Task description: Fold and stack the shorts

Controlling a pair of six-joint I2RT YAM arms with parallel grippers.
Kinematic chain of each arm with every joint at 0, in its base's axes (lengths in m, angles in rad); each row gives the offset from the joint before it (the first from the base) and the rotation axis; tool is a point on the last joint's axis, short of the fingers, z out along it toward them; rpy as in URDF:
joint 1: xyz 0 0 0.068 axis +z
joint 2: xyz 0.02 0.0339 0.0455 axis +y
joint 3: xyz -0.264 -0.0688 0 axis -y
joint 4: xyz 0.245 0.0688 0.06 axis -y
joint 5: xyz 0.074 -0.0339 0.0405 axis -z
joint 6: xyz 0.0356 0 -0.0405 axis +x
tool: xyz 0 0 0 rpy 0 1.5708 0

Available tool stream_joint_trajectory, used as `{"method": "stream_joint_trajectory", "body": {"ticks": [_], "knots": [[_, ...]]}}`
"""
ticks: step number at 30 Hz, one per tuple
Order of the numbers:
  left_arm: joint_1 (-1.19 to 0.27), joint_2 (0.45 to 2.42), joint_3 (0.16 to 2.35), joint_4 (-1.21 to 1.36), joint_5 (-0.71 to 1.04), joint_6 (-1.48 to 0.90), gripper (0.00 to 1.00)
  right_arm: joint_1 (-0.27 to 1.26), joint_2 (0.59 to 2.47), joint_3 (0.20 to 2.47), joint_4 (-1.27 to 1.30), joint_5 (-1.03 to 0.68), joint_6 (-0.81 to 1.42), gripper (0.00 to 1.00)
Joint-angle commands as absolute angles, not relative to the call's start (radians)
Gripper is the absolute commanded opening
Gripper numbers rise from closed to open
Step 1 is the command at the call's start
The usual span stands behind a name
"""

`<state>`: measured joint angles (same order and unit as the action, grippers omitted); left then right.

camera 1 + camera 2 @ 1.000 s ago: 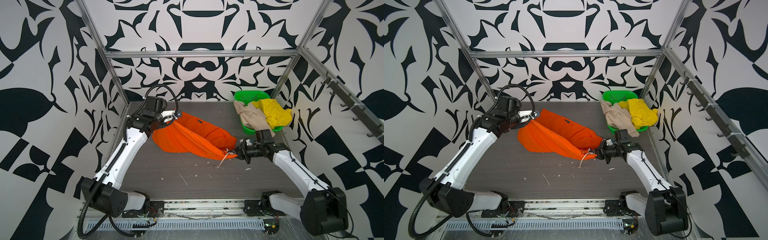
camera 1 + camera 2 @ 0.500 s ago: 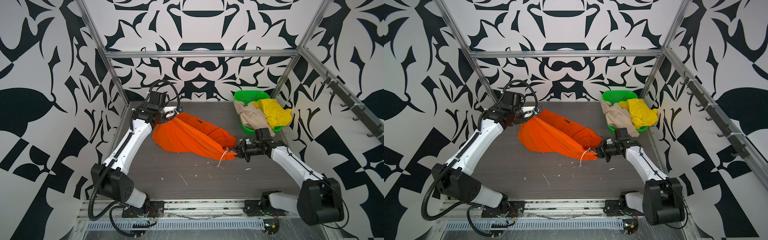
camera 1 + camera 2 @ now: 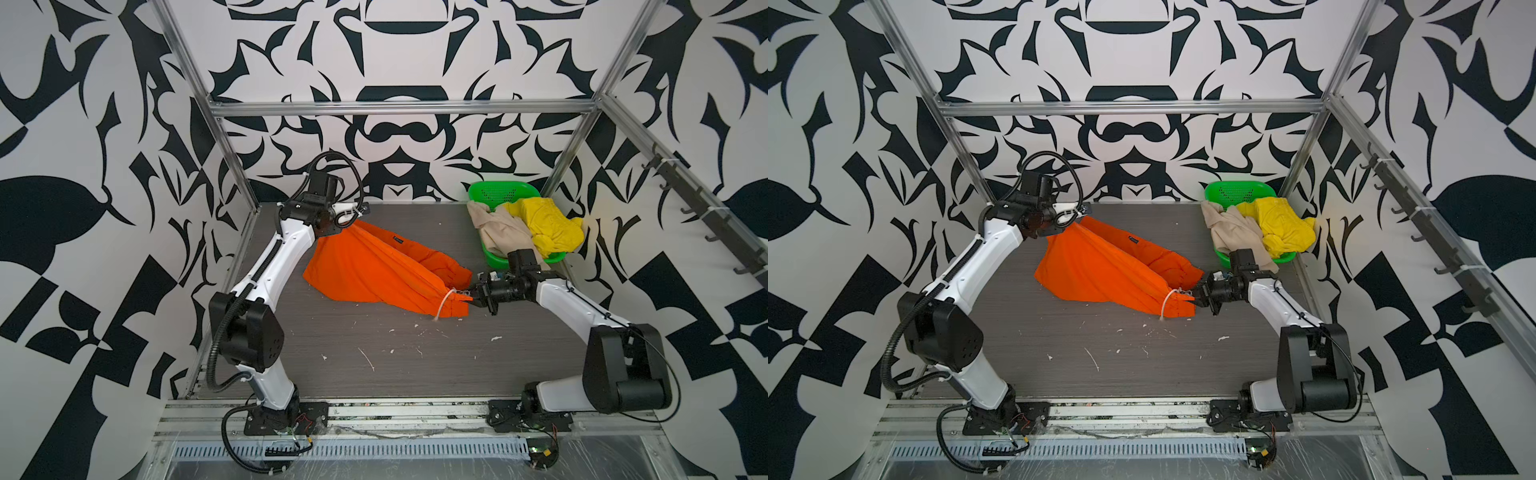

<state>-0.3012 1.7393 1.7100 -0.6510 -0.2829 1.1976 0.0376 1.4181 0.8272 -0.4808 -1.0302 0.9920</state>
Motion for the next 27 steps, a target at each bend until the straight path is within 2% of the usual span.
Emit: {"method": "stream_joint_trajectory", "body": {"ticks": [1,10,13,14,15,18,19,23,25,27], "knots": [[-0.276,1.792,1.780,-0.590,-0.292,1.191,0.00,0.020,1.436,0.861,-0.495,-1.030,0.955,0.00],[-0.267,2.003,1.936,-0.559,-0.234,1.158,0.04,-0.022,1.524,0.881,-0.439,-1.008,0.968,0.00],[-0.267,2.107,2.007,-0.545,-0.227,1.107,0.09,-0.029,1.548,0.880,-0.333,-0.974,1.036,0.05],[-0.267,2.149,2.039,-0.545,-0.230,1.086,0.13,-0.029,1.556,0.878,-0.284,-0.959,1.064,0.07],[-0.267,2.192,2.076,-0.549,-0.237,1.059,0.23,-0.029,1.565,0.878,-0.232,-0.942,1.093,0.14],[-0.268,2.296,2.162,-0.568,-0.248,0.984,0.59,-0.029,1.585,0.892,-0.093,-0.887,1.169,0.46],[-0.268,2.306,2.160,-0.551,-0.259,0.963,0.67,-0.029,1.580,0.895,-0.055,-0.871,1.191,0.55],[-0.269,2.278,2.156,-0.567,-0.299,0.827,0.80,-0.029,1.501,0.942,-0.079,-0.774,1.165,0.78],[-0.270,2.237,2.122,-0.587,-0.330,0.785,0.81,-0.029,1.456,0.985,-0.172,-0.726,1.112,0.84],[-0.269,2.169,2.065,-0.606,-0.334,0.703,0.83,-0.029,1.407,1.036,-0.283,-0.668,1.039,0.85]]}}
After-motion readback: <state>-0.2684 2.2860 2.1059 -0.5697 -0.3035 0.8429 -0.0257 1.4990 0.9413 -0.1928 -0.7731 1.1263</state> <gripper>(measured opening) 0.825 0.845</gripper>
